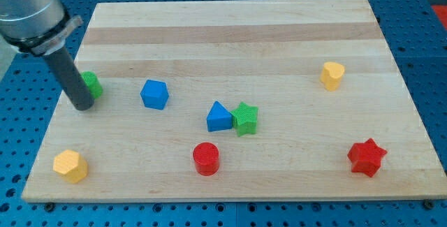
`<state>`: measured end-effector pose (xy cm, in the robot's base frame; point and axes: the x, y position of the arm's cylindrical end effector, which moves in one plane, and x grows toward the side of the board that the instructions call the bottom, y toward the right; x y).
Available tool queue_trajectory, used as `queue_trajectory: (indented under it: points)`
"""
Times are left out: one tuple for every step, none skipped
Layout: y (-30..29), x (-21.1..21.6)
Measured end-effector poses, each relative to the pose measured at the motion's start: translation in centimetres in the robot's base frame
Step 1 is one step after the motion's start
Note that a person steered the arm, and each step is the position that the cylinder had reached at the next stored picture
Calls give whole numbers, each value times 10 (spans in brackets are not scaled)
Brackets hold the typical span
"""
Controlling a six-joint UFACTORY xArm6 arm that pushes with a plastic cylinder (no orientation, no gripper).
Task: Slide green circle a bit up
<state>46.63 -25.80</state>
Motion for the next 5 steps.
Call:
queue_trajectory:
  points:
    - [-11, 0]
    - [-13, 3]
    - [-13, 10]
    - [-10, 10]
    - [11, 10]
